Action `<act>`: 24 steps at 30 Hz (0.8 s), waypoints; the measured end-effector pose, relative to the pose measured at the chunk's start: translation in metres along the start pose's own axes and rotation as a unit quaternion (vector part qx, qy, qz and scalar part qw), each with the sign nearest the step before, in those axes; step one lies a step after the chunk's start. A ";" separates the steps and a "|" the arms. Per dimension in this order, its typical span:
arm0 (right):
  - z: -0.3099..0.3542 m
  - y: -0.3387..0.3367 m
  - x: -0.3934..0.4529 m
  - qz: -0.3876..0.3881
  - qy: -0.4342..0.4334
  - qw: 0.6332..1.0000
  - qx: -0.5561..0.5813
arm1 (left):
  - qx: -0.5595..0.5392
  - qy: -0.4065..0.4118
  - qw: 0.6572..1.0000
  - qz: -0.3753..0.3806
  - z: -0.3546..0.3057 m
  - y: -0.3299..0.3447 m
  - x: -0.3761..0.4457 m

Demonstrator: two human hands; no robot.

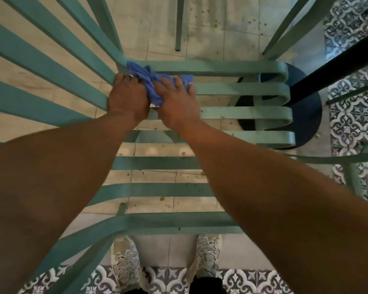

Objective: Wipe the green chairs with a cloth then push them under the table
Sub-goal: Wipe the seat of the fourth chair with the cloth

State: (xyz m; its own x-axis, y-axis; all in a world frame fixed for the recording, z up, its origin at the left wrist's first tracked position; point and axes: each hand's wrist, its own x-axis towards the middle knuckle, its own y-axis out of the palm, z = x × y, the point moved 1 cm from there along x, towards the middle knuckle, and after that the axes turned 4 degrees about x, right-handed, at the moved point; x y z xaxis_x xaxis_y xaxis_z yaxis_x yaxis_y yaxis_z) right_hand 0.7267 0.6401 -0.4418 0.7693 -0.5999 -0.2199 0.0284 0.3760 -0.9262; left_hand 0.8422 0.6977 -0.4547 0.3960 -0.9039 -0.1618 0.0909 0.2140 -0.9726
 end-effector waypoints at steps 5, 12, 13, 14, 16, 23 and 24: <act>-0.162 -0.058 -0.097 -0.098 0.160 0.982 0.017 | -0.051 -0.035 0.998 0.003 0.001 -0.002 0.000; -0.118 -0.041 -0.090 -0.070 0.203 0.977 -0.015 | -0.038 -0.039 0.998 0.016 -0.002 -0.004 0.002; -0.079 -0.021 -0.078 -0.056 0.158 0.986 -0.022 | -0.033 -0.040 0.999 0.016 -0.001 -0.005 0.003; -0.037 -0.001 -0.069 -0.044 0.117 0.992 -0.013 | -0.024 -0.037 0.999 0.016 -0.001 -0.005 0.003; 0.040 0.031 -0.058 -0.038 0.087 0.994 0.050 | -0.004 -0.020 1.000 0.014 0.000 -0.004 0.003; -0.056 0.009 -0.096 -0.001 -0.003 0.999 -0.048 | -0.004 -0.013 1.000 0.009 0.000 -0.006 0.003; -0.090 -0.004 -0.110 -0.008 0.032 0.997 -0.064 | -0.013 -0.018 1.000 0.014 0.001 -0.006 0.002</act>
State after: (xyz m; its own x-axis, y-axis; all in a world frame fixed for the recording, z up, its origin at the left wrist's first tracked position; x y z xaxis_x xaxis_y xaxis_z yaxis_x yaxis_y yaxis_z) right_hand 0.5842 0.6407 -0.4416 0.7275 -0.6496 -0.2207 -0.0445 0.2763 -0.9600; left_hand 0.8429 0.6947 -0.4493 0.4310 -0.8836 -0.1830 0.0556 0.2285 -0.9720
